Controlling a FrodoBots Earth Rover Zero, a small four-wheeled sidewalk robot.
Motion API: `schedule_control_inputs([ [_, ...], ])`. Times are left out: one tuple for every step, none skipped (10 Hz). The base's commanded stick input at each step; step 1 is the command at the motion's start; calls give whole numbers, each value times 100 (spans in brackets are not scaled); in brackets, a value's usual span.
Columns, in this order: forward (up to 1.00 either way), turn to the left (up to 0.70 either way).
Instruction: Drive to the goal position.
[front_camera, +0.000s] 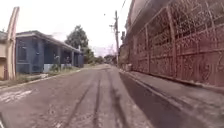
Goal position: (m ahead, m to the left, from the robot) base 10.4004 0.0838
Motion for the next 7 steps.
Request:
schedule_control_inputs([
  [70,0],
  [70,0],
  [70,0],
  [70,0],
  [70,0],
  [70,0],
  [70,0],
])
